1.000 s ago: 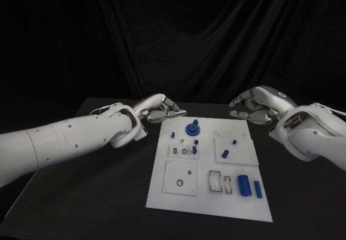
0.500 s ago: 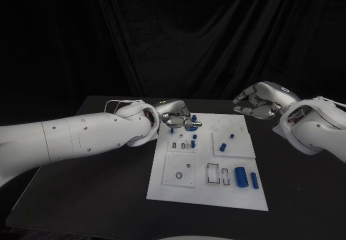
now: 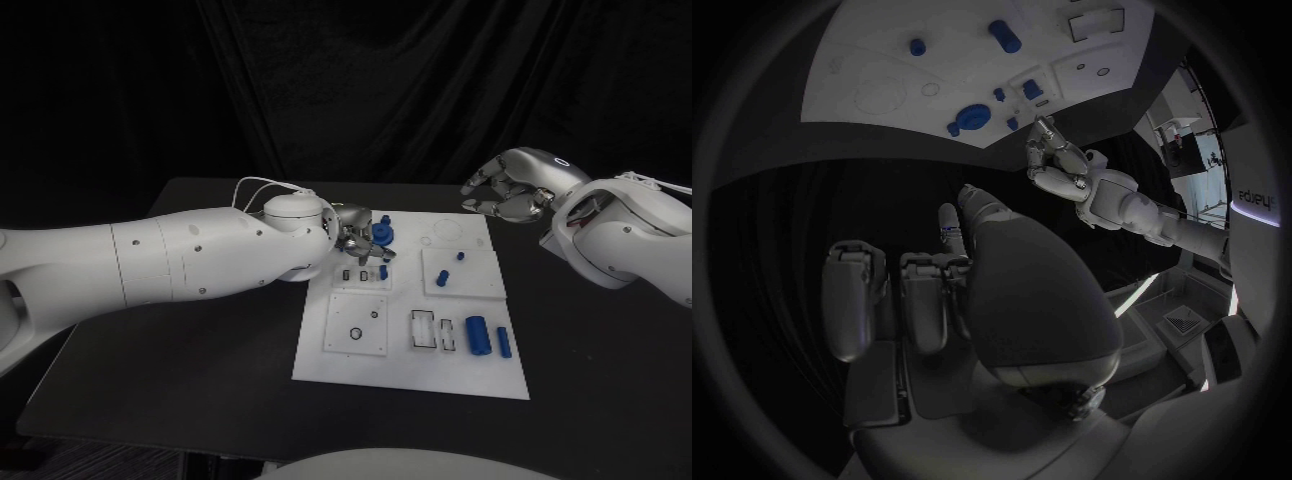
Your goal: Assemble the parts on the task board
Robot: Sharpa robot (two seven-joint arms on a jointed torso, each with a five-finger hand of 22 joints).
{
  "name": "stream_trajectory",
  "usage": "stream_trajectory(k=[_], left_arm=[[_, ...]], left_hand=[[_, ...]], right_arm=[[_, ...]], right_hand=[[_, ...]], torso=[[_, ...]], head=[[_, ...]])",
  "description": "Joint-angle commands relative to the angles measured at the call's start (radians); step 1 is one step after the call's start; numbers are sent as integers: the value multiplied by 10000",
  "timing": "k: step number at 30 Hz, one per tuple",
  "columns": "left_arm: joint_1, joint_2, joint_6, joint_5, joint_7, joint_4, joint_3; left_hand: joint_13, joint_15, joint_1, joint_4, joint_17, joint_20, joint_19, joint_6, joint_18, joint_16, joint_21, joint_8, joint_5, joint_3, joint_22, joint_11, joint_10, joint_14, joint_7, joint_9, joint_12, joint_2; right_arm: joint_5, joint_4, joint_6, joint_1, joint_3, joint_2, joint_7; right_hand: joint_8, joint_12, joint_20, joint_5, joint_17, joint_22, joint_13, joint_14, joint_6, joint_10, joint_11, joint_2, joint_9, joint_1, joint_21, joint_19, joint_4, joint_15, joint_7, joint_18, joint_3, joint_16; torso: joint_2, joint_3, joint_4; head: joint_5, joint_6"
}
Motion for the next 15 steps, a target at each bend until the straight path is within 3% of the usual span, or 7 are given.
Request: stream_trajectory(k=[1,3,7,10,15], left_arm=[[13,135,680,66,-1167,-27,8],[11,211,727,266,-1271,-53,7],[-7,340,623,463,-1253,-118,5],[-32,405,397,533,-1153,-130,3],[-67,478,-71,586,-870,-103,2]], left_hand=[[2629,-92,-82,-21,2630,-89,1052,-48,-61,26,30,23,8,-46,2630,-71,1055,1057,2,60,35,44],[2629,-99,-20,-43,2630,-94,1052,-77,-61,26,30,-17,86,-31,2630,-74,1055,1057,2,122,35,67],[2629,-104,184,-75,2630,-101,1052,-149,-61,26,30,-145,310,15,2630,-73,1055,1057,11,259,35,79],[2629,-110,327,-85,2630,-106,1052,-141,-61,26,30,-222,559,39,2630,-77,1055,1057,5,374,35,56],[2629,-115,502,-98,2630,-112,1052,-142,-61,26,30,-310,817,69,2630,-84,1055,1057,1,488,35,11]], right_arm=[[-11,-34,199,-56,8,12,-327],[-11,-59,215,-79,8,27,-335],[-11,-96,212,-120,8,50,-333],[-11,-112,198,-145,8,64,-325],[-12,-118,223,-168,8,67,-353]], right_hand=[[-26,27,82,87,2635,2204,2633,1050,72,1025,71,87,-11,41,-58,388,-17,84,-27,83,73,25],[-27,27,84,104,2635,2203,2633,1050,76,1025,73,90,-13,47,-59,387,-22,86,-25,83,77,25],[-30,27,86,126,2635,2201,2633,1050,77,1025,77,95,-15,54,-65,384,-28,89,-23,85,83,25],[-36,27,91,166,2635,2196,2633,1050,79,1025,86,98,-20,67,-80,376,-41,94,-18,88,90,25],[-39,27,94,191,2635,2195,2633,1050,81,1025,90,101,-23,73,-84,374,-47,98,-13,90,95,25]], torso=[[-18,24,-15],[-29,47,-40],[-28,38,-22],[-28,55,-53],[-32,41,-7]], head=[[-10,-179],[14,-275],[11,-406],[-10,-506],[-126,-664]])
